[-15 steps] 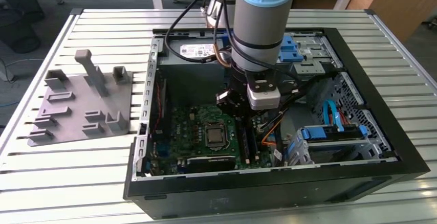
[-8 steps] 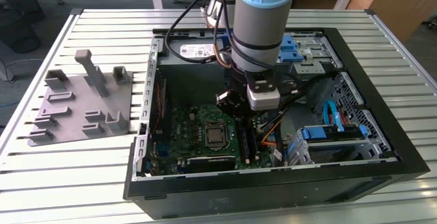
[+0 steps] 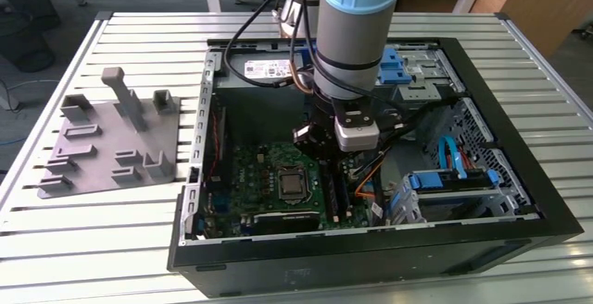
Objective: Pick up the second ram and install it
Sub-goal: 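Insert the second ram into the second slot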
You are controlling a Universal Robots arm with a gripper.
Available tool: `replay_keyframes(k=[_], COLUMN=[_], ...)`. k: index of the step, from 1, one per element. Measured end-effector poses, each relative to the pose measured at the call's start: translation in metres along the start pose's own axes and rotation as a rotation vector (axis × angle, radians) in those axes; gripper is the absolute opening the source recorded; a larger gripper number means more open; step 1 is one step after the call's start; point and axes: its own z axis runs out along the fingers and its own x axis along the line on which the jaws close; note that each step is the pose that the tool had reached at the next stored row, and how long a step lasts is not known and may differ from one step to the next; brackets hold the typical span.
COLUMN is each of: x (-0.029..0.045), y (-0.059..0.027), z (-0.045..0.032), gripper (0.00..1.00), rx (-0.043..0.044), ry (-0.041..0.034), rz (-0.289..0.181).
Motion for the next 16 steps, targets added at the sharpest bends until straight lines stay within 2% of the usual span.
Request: replay_keyframes(k=[11,12,13,14,15,16], x=[0.0,0.0,0.0,0.0,0.0,0.0], y=[-0.0001,-0.0002,-0.0001,-0.0001,-0.0001,-0.0001], z=[0.0005,0.0006,0.0006,0.0006,0.0006,0.0006], gripper=[0.13,0.14,0.2,0.2,0.26,0.26], rx=[0.0004,0.0007,0.0006,0.0005,0.0005,0.0003], ry=[0.0001,0.0003,0.0002,0.0002,0.0002,0.0002], rz=[0.0,0.0,0.0,0.0,0.0,0.0])
